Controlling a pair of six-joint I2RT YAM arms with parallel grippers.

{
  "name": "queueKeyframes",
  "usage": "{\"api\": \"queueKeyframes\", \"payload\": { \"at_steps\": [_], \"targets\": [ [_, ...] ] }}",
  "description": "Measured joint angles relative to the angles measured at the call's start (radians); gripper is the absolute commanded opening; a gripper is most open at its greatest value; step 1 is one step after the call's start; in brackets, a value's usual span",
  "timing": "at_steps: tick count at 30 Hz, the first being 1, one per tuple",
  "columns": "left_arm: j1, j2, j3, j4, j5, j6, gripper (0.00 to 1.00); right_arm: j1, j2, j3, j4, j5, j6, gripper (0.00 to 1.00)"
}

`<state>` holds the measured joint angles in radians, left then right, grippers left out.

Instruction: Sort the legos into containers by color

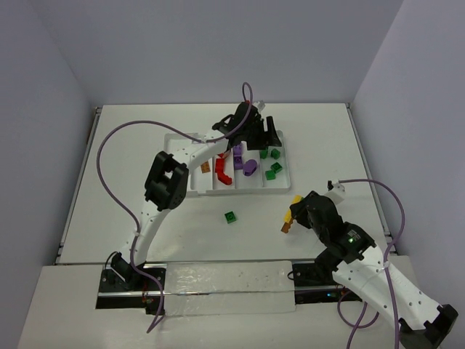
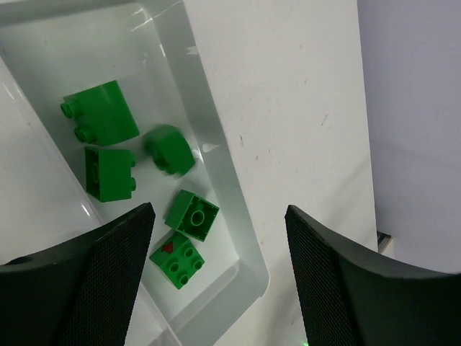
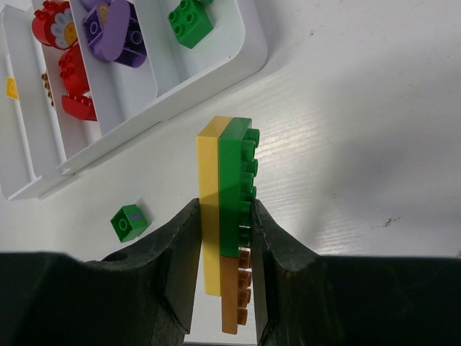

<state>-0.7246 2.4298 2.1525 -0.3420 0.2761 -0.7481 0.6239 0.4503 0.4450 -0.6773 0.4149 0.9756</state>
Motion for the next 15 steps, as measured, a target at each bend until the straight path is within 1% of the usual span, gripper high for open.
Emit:
{"api": "queueKeyframes", "payload": {
  "at_steps": [3, 5, 8, 9, 11, 12, 15],
  "targets": [
    [-0.002, -0.014, -0.006, 0.002, -0.001, 0.011, 0.75, 0.000, 0.000, 0.000, -0.001, 0.001, 0.000, 0.00],
    [-0.004, -0.063, -0.068, 0.004, -0.012, 0.025, 0.70, 0.000, 0.003, 0.000, 0.000, 0.001, 0.000, 0.00],
    [-0.009, -0.228, -0.279, 0.008, -0.033, 0.052, 0.66, 0.000, 0.005, 0.000, 0.000, 0.001, 0.000, 0.00],
    [-0.014, -0.295, -0.360, 0.032, -0.044, 0.059, 0.65, 0.000, 0.005, 0.000, 0.000, 0.000, 0.000, 0.00],
    [-0.027, -0.455, -0.531, 0.044, -0.092, 0.072, 0.66, 0.000, 0.006, 0.000, 0.003, 0.000, -0.001, 0.00],
    [-0.036, -0.532, -0.604, 0.039, -0.128, 0.076, 0.71, 0.000, 0.008, 0.000, 0.005, 0.000, -0.001, 0.00],
    [-0.099, -0.707, -0.751, 0.022, -0.262, 0.072, 0.75, 0.000, 0.026, 0.000, 0.016, -0.003, -0.005, 0.00]
  ]
}}
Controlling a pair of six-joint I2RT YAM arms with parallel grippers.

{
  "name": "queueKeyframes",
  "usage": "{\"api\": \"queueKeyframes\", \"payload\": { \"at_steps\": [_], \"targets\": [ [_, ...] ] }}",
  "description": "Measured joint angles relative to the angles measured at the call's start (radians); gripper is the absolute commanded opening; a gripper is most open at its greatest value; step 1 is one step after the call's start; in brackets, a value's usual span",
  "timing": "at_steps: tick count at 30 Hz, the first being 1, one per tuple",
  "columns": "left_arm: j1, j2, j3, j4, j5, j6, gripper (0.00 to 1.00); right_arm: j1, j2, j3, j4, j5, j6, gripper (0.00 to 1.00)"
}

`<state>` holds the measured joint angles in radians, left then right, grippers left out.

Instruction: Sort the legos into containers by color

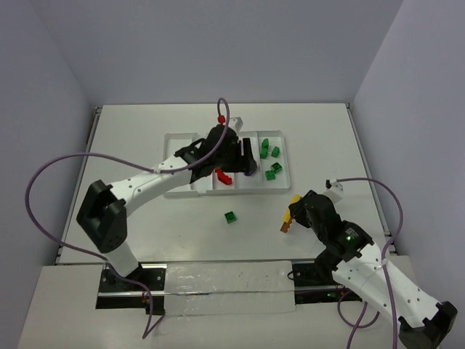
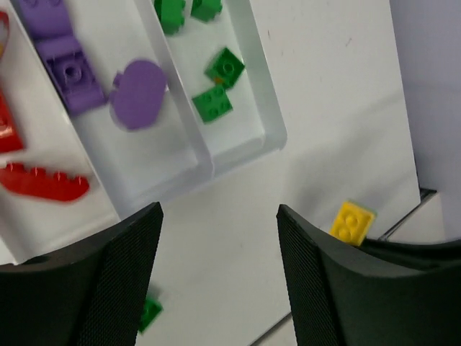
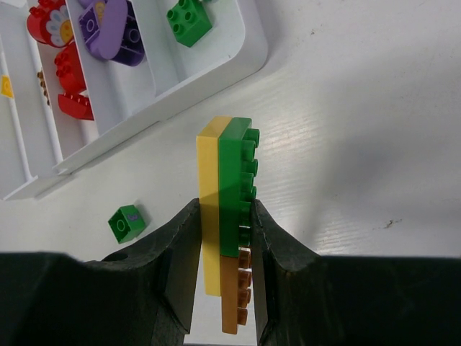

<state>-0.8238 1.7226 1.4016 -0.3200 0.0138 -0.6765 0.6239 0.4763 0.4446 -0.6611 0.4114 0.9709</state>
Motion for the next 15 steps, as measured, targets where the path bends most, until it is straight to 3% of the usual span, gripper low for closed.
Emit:
{"api": "queueKeyframes", "payload": {
  "at_steps": [5, 7, 15],
  "targets": [
    [-0.154, -0.094, -0.172, -0.029, -0.172, -0.102, 0.80, 0.000, 0.046, 0.000, 0.032, -0.011, -0.010, 0.00],
    [-0.188, -0.087, -0.237, -0.063, -0.226, -0.163, 0.98, 0.000, 0.059, 0.000, 0.042, -0.016, -0.017, 0.00],
    [-0.260, -0.037, -0.292, -0.236, -0.400, -0.383, 0.97, 0.000, 0.086, 0.000, 0.077, -0.035, -0.030, 0.00]
  ]
}}
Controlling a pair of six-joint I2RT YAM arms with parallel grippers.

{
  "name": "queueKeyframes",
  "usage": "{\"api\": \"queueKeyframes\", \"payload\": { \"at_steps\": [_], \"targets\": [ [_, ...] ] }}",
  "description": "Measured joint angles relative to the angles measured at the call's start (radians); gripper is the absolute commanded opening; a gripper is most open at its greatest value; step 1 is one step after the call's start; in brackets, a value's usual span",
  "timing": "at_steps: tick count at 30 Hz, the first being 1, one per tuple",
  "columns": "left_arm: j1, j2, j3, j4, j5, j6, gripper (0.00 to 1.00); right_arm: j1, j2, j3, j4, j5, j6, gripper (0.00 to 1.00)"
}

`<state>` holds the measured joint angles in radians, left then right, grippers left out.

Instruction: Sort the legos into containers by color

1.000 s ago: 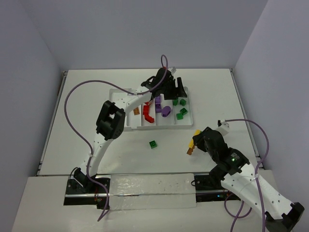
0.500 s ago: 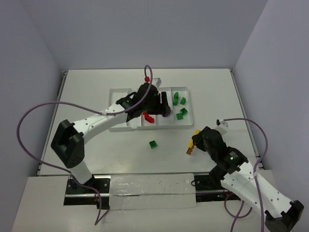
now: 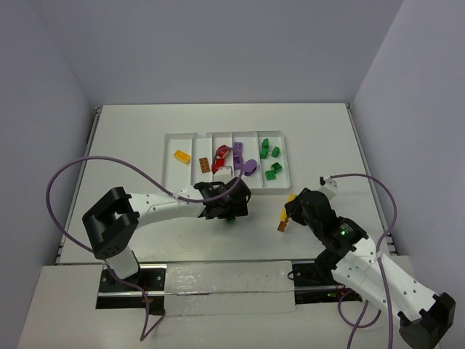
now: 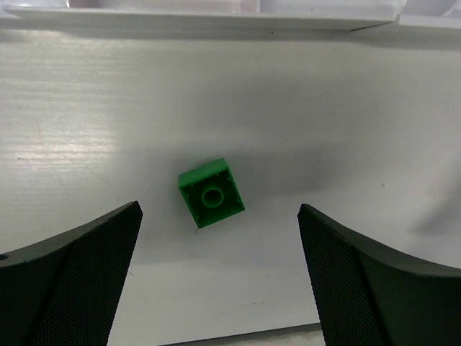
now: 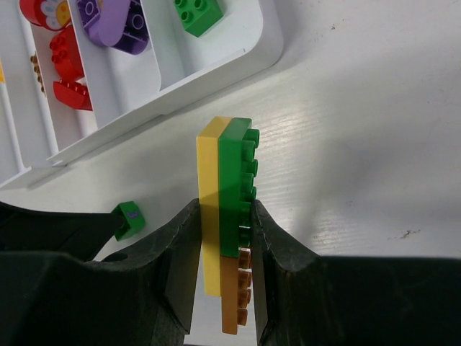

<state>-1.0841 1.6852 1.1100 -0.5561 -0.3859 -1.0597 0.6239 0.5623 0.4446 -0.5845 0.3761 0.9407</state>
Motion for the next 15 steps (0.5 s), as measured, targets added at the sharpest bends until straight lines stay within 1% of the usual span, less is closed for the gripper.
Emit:
{"api": "queueKeyframes", "payload": {
  "at_steps": [1, 7, 13, 15],
  "targets": [
    [-0.006, 0.000, -0.002, 0.000, -0.007, -0.016, 0.96, 0.000, 0.005, 0.000, 0.001, -0.001, -0.001, 0.00],
    [-0.014, 0.012, -0.014, 0.010, -0.011, -0.062, 0.82, 0.000, 0.017, 0.001, 0.002, -0.010, -0.018, 0.00],
    [-0.014, 0.066, -0.009, -0.001, -0.011, -0.108, 0.73, 0.000, 0.020, 0.002, 0.009, -0.019, -0.022, 0.00],
    [-0.014, 0.079, 0.000, -0.018, -0.012, -0.124, 0.73, 0.000, 0.020, 0.002, 0.010, -0.021, -0.022, 0.00]
  ]
}}
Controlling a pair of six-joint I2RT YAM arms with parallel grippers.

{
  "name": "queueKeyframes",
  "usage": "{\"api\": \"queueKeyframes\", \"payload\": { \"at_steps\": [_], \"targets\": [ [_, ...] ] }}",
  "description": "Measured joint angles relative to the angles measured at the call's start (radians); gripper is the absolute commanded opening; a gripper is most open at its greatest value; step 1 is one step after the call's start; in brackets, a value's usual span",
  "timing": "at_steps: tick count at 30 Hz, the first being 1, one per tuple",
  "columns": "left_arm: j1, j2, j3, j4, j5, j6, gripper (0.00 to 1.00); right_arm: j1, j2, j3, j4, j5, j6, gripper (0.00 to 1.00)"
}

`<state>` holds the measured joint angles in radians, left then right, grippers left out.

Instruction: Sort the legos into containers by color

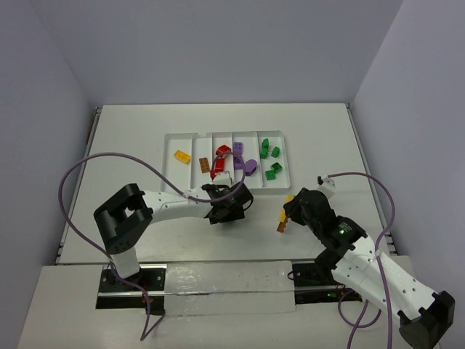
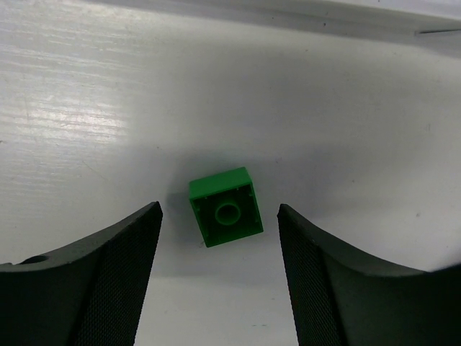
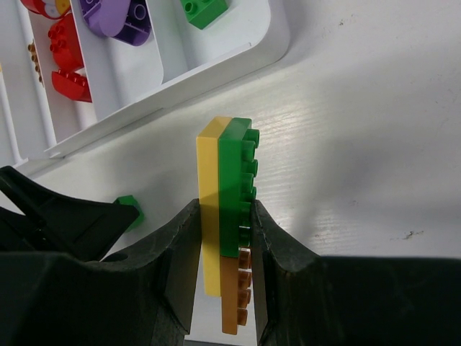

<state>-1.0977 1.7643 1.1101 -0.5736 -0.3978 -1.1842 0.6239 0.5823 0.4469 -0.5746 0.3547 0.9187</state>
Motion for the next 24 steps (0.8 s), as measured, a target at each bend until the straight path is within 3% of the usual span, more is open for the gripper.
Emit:
{"api": "queueKeyframes", "payload": {
  "at_steps": [4, 14, 21, 24],
  "targets": [
    [0.000, 0.032, 0.034, -0.021, 0.000, -0.020, 0.67, 0.000, 0.000, 0.000, 0.003, -0.003, -0.001, 0.00],
    [0.000, 0.041, 0.048, -0.033, 0.000, -0.034, 0.15, 0.000, 0.000, 0.000, 0.005, -0.003, -0.004, 0.00],
    [0.000, 0.039, 0.113, -0.086, -0.025, 0.000, 0.03, 0.000, -0.016, 0.000, 0.005, 0.002, -0.004, 0.00],
    [0.011, 0.046, 0.230, -0.130, -0.019, 0.093, 0.00, 0.000, -0.028, 0.000, 0.003, 0.006, -0.003, 0.00]
  ]
}}
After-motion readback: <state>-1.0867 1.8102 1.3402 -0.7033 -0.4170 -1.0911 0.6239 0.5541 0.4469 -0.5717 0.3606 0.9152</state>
